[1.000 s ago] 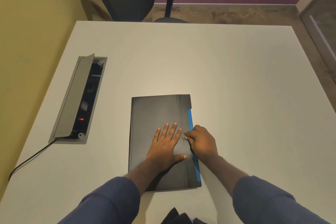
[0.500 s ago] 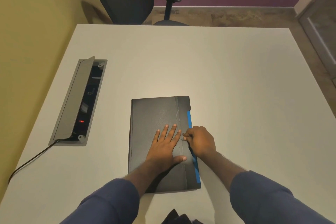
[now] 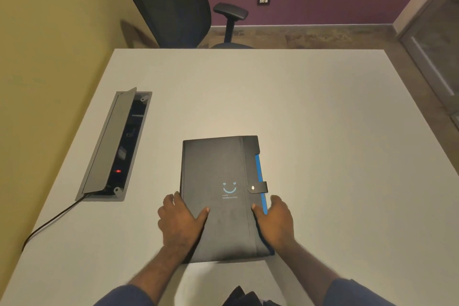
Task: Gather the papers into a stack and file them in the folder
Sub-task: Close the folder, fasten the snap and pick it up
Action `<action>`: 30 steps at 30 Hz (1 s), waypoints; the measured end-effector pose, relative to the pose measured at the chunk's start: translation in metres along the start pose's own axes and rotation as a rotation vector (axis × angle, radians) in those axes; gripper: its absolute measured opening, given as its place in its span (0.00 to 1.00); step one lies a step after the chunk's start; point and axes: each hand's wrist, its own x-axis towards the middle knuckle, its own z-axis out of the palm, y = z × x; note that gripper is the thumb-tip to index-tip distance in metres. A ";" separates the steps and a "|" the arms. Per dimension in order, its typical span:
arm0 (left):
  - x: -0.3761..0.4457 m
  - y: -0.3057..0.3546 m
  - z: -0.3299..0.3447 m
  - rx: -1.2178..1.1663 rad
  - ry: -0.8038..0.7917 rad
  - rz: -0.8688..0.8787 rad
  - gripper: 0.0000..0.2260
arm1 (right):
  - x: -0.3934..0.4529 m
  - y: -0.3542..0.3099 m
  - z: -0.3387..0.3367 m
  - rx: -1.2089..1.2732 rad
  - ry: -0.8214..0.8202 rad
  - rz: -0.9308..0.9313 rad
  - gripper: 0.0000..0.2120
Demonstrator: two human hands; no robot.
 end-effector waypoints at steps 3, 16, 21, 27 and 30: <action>-0.005 0.004 -0.005 -0.051 -0.048 -0.053 0.33 | -0.003 -0.003 0.000 0.049 0.013 0.005 0.22; -0.010 -0.015 -0.036 -0.500 -0.113 0.003 0.10 | -0.016 0.008 -0.017 0.152 -0.057 0.014 0.18; -0.003 -0.035 -0.061 -0.582 -0.048 0.001 0.13 | -0.030 -0.012 -0.012 0.168 -0.102 -0.065 0.15; 0.023 -0.073 -0.092 -0.541 0.021 -0.034 0.17 | -0.038 -0.054 0.013 0.177 -0.160 -0.138 0.16; 0.039 -0.087 -0.101 -0.522 0.027 -0.089 0.22 | -0.037 -0.077 0.028 0.181 -0.175 -0.134 0.15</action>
